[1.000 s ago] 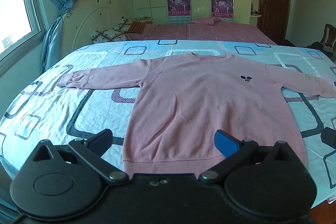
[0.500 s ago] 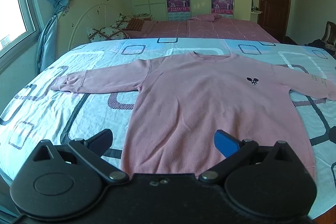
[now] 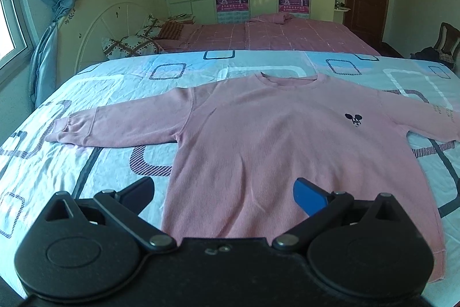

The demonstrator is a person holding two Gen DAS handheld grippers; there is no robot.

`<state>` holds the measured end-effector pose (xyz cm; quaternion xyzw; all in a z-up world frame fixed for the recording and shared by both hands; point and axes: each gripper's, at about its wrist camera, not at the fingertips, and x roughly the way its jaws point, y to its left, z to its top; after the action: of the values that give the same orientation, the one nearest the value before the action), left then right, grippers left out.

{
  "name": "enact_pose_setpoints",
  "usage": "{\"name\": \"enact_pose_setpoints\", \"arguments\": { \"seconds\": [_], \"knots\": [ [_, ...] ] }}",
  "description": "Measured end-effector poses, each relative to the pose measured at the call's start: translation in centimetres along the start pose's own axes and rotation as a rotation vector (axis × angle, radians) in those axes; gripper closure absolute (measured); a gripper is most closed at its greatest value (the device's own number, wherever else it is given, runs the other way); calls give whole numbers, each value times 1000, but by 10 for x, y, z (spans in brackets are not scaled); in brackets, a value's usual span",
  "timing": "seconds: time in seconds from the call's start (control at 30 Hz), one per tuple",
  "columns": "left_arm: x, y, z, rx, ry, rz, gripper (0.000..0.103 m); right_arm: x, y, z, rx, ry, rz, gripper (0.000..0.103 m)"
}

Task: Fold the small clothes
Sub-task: 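Move both grippers toward the pink sweatshirt spread on the bed, then grasp the sleeve cuff with the right gripper and fold it across the chest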

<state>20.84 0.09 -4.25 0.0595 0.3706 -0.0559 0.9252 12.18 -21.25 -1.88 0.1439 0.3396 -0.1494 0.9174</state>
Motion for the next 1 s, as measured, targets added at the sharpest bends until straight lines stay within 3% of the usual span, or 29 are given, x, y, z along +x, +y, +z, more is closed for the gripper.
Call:
{"name": "enact_pose_setpoints", "arguments": {
  "seconds": [0.23,0.47,1.0],
  "knots": [
    [34,-6,17,19,29,-10,1,26,-6,16,19,9,-63,0],
    [68,-36,33,35,53,-18,1,61,-37,34,32,23,-107,0],
    [153,-158,74,10,51,-82,1,179,-189,94,68,63,-176,0]
  ]
}}
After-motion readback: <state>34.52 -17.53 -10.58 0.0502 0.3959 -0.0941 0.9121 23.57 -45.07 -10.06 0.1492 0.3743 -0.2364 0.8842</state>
